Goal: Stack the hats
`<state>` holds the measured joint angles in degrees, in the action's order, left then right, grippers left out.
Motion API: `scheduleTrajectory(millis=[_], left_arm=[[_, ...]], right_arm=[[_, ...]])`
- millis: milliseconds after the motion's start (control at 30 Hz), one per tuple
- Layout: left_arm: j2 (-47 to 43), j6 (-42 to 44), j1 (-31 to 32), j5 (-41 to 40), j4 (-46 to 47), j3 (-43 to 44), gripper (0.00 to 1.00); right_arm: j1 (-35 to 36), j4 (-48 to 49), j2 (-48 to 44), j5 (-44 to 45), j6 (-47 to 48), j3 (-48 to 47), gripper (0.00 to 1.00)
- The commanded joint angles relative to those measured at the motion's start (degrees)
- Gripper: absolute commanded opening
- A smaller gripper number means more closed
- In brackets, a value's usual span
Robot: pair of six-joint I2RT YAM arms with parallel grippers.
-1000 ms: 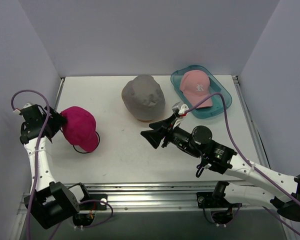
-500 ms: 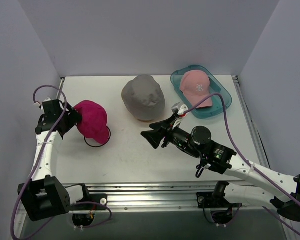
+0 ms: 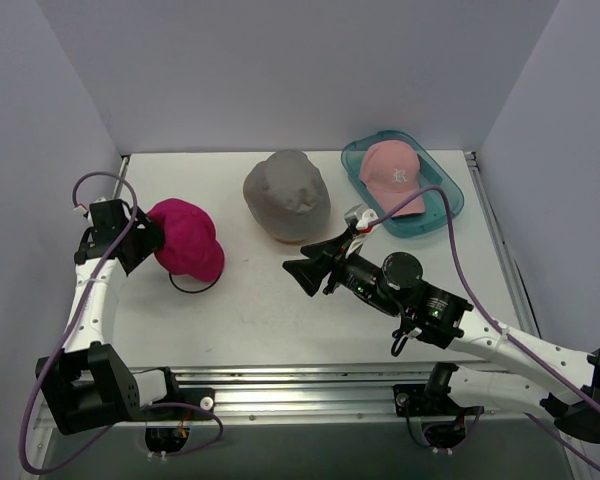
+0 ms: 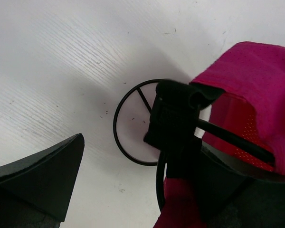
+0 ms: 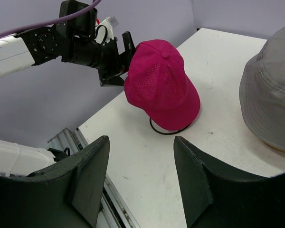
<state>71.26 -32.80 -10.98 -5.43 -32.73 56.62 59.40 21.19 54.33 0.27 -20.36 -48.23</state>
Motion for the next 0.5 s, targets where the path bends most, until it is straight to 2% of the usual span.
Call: scheduleTrajectory(millis=[0,200,467], left_arm=[[-1.7,1.3,-0.9,2.8,-1.8,5.3,0.96],[-2.1,2.4,-2.3,7.9,-3.6,8.0,0.96],[-3.1,3.1,-4.5,7.0,-6.4,9.2,0.96]], right_arm=[[0.5,1.8,0.3,1.6,0.9,0.0,0.52],[0.5,1.6,0.2,1.7,1.0,-0.2,0.52],[0.5,1.7,-1.1,1.7,0.9,0.1,0.52]])
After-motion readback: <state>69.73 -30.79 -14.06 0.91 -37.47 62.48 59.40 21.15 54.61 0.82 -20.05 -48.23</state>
